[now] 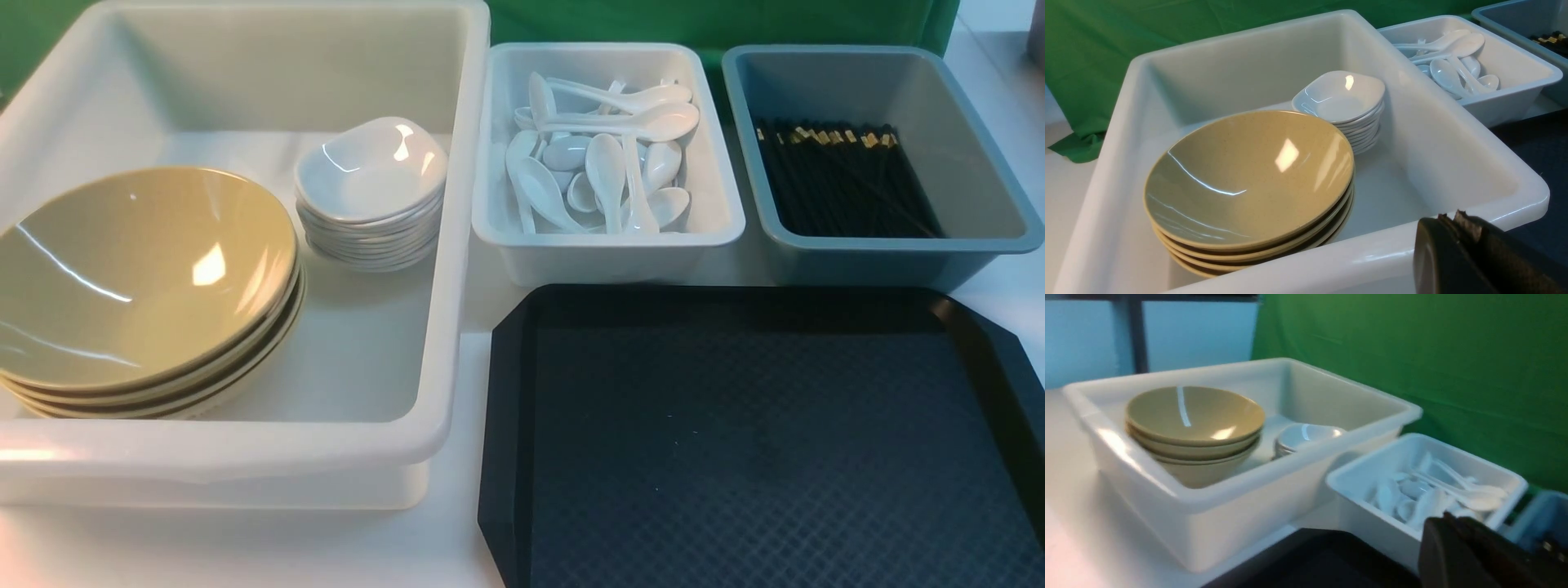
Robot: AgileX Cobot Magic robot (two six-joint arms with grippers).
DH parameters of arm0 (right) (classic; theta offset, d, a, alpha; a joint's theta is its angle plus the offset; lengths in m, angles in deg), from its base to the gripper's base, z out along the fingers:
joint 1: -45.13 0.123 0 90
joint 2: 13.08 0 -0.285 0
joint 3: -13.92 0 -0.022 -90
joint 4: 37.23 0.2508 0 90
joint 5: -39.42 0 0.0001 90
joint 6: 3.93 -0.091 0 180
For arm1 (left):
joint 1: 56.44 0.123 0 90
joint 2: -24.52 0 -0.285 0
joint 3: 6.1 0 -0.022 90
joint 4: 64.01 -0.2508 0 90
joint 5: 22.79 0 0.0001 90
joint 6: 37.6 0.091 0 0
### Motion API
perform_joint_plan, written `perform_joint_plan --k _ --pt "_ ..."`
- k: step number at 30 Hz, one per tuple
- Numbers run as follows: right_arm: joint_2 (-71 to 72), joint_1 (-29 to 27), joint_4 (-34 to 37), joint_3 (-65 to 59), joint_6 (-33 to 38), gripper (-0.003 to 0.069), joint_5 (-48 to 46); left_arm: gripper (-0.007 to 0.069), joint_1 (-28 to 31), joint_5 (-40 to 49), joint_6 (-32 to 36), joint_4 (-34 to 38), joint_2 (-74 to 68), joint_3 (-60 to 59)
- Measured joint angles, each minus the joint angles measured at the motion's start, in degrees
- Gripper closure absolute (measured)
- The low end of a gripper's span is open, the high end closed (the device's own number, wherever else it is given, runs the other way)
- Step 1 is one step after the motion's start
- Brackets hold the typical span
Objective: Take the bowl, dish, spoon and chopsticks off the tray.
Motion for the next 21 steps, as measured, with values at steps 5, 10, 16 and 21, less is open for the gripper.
perform_joint_plan --k 5,10,16,21 --pt "3.77 -17.04 -0.24 -5.56 -3.4 0.0627 1.37 0.0634 0.0 0.04 0.0 0.0 0.0 0.0" --pt "9.72 -31.09 -0.36 -16.36 -4.03 0.0627 6.12 0.0634 0.0 0.04 0.0 0.0 0.0 0.0" --pt "15.85 -35.26 -0.41 -25.85 -4.45 0.0627 6.83 0.0634 0.0 0.04 0.0 0.0 0.0 0.0" --pt "17.82 -35.85 -0.73 -29.02 -6.14 0.0627 4.72 0.0634 0.0 0.07 0.0 0.0 0.0 0.0"
